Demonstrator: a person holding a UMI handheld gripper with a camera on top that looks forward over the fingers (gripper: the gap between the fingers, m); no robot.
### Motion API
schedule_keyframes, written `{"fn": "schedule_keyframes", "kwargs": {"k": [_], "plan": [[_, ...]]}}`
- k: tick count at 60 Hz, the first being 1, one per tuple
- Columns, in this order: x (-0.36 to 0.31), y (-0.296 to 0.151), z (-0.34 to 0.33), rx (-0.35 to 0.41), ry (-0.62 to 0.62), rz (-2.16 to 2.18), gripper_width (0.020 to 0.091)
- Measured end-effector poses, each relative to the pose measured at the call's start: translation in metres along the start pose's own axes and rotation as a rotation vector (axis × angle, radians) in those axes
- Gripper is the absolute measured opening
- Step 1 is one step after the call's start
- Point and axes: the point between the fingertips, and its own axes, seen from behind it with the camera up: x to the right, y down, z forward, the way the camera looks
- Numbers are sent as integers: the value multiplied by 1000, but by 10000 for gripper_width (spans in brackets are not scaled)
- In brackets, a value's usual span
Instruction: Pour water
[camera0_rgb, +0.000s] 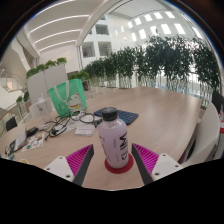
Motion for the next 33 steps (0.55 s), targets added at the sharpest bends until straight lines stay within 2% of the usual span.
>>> {"fn": "schedule_keyframes", "kwargs": {"k": [1,11,17,23,33], "plan": [[0,1,-8,-3,3,1,848],[-19,7,-98,-36,15,-2,833],[-40,8,-160,-26,9,-29,836],[-60,17,-220,-56,11,-41,834],[-90,-2,-309,8,13,-60,834]]}}
